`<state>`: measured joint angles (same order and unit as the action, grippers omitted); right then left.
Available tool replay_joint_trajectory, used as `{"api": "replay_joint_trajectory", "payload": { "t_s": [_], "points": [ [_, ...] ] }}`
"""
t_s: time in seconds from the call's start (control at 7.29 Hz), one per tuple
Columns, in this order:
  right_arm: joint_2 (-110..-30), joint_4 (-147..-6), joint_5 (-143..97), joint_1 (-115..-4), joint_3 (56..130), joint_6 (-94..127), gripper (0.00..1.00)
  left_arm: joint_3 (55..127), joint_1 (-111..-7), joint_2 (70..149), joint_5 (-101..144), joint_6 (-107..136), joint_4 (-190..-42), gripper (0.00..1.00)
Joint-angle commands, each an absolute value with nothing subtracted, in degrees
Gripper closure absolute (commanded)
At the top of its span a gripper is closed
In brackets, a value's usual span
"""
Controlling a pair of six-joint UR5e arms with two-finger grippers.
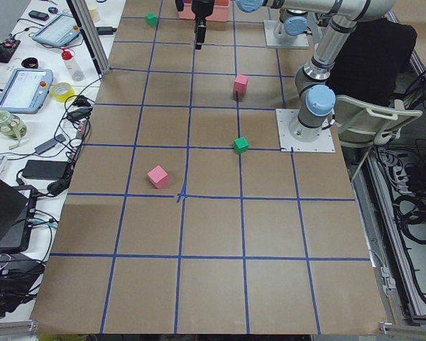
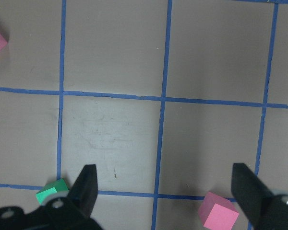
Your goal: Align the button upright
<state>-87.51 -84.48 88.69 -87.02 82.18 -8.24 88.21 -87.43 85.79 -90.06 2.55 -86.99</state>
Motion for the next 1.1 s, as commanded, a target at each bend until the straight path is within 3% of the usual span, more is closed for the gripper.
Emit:
{"api": "replay_joint_trajectory", "payload": {
  "t_s": [0.0, 0.96],
  "points": [
    [-89.29, -82.27, 88.51, -86.92, 81.56, -8.17, 0.0, 88.33, -87.36, 85.78, -89.83, 2.72, -86.92, 0.0],
    [-87.54, -84.72, 88.34, -83.43, 82.88, 3.53, 0.0, 88.33, -87.28, 86.31, -89.65, 2.73, -86.49, 0.0]
  ]
}}
